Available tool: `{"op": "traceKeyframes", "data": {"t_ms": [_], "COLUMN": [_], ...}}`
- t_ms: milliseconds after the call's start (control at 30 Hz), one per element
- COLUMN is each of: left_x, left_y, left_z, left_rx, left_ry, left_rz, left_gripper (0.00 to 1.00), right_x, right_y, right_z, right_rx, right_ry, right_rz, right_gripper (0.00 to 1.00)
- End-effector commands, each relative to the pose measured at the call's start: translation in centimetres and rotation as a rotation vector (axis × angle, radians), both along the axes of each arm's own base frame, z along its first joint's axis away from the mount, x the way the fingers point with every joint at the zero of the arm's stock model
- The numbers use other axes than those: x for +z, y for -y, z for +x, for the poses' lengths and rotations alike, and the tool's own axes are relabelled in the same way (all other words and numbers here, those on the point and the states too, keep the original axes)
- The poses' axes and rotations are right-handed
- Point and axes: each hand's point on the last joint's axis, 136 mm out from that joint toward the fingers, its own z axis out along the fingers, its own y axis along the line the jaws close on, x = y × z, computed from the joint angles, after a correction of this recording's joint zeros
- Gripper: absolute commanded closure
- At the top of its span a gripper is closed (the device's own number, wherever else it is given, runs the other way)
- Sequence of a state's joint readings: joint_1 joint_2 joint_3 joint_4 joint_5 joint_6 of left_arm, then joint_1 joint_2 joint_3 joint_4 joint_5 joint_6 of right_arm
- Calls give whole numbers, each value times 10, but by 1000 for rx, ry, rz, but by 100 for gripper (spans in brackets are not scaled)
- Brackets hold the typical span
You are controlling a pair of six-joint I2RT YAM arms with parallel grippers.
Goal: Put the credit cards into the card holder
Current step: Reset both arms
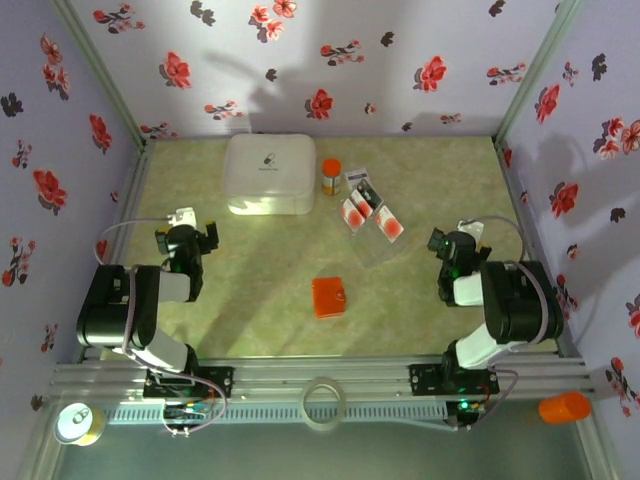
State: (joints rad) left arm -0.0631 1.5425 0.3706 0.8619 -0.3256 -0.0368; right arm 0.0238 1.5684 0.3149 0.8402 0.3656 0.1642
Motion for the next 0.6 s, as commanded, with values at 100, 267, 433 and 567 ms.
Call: {"op": "traceKeyframes", "data": {"t_ms": [100, 267, 433, 567], "left_x": [12, 12, 11, 11], "left_y": [1, 1, 1, 1], "left_z": [12, 12, 12, 13], "left_rx": [-63, -63, -65, -69], "left_ry": [45, 45, 41, 42], "left_rz": [-33, -33, -34, -37], "left_gripper": [0, 0, 0, 0], "right_x": [38, 40, 35, 38], "right_y": [-12, -19, -15, -17], "right_z": [26, 26, 32, 29], "right_rx": [75, 92, 94, 103], "right_ry": [123, 120, 98, 114], "right_rz": [-9, -37, -4, -16], "right_gripper": [1, 1, 1, 1]}}
